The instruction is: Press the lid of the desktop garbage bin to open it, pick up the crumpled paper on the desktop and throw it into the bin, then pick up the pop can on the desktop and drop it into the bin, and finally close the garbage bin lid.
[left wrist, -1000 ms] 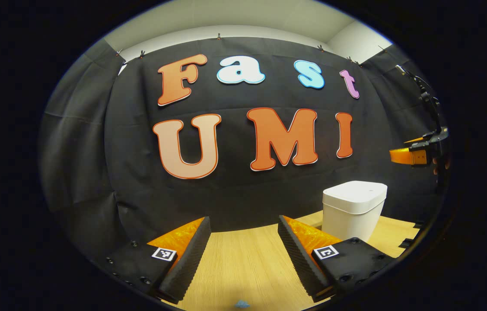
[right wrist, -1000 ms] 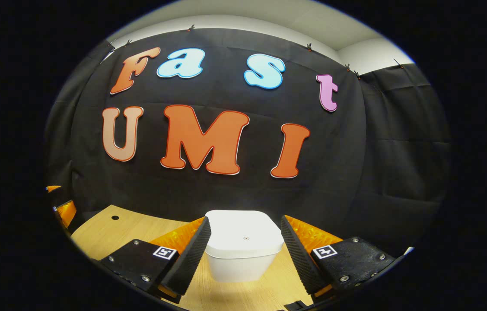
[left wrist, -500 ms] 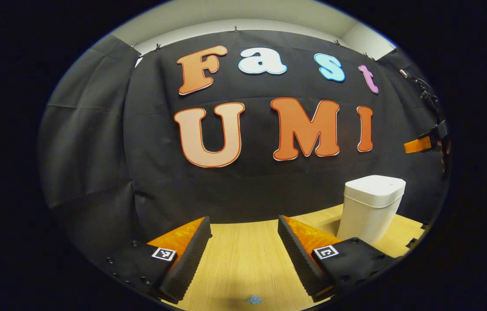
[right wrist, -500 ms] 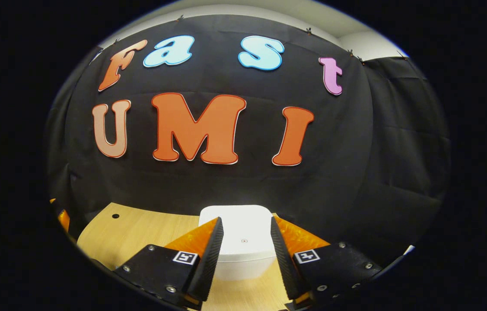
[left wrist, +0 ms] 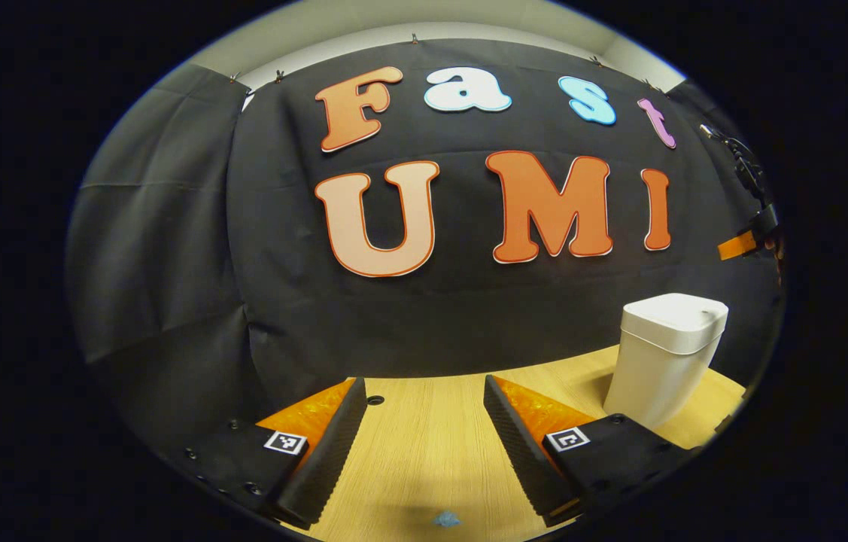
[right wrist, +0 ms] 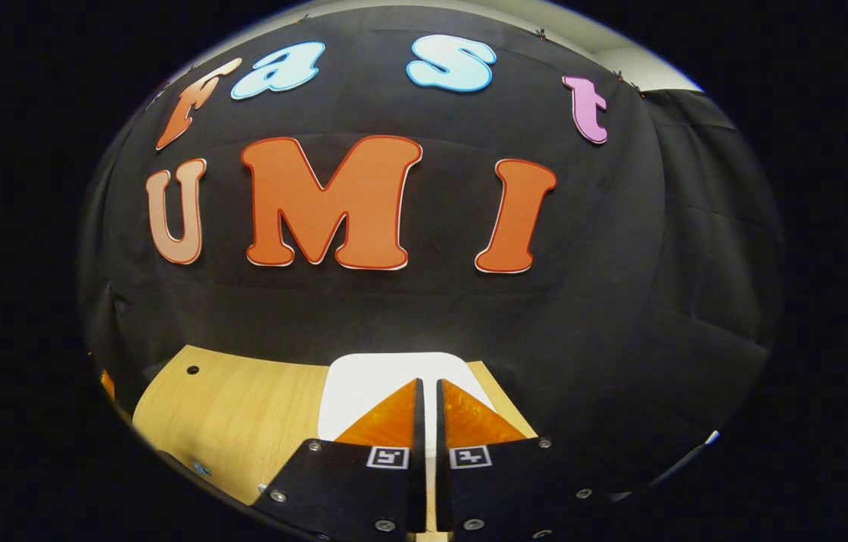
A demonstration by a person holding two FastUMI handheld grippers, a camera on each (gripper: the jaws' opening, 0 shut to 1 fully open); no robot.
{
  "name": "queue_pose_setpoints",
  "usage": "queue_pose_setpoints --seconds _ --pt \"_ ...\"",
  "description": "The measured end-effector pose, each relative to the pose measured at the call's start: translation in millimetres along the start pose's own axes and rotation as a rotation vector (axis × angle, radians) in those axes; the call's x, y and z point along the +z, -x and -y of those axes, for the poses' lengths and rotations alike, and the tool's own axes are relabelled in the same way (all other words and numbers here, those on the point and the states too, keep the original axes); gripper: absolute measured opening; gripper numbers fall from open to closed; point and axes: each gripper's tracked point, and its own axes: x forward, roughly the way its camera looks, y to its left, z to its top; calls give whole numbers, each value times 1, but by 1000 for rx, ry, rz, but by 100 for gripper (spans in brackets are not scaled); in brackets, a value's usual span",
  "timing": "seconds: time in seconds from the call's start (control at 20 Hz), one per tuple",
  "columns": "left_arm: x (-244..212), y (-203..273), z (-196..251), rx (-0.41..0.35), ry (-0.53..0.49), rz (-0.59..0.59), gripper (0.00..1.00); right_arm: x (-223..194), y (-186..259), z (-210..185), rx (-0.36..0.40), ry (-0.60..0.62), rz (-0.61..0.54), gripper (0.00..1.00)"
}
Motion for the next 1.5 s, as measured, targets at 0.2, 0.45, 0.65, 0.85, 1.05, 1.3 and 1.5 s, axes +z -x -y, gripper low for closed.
queue_pose_setpoints --seconds 0.2,0.45,0.65,0.85,1.05,1.3,1.5 --pt "-3 -5 1 14 -12 -19 99 -13 -16 2 11 3 -59 2" --pt "-9 -9 2 37 -9 -41 100 -33 -33 0 35 -6 -151 1" --pt "-15 -13 2 45 6 -69 100 -47 -46 -3 53 -12 -190 1" --pt "-20 -14 -1 69 -2 -89 99 -62 -51 -12 80 -3 -229 1" --pt "-25 -15 -4 93 -7 -106 100 -74 -57 -21 97 -11 -274 1" --pt "-23 -15 -2 77 -22 -115 100 -80 -55 -23 83 -23 -281 1" --pt "-18 -18 12 54 -40 -105 100 -82 -54 -23 76 9 -261 1"
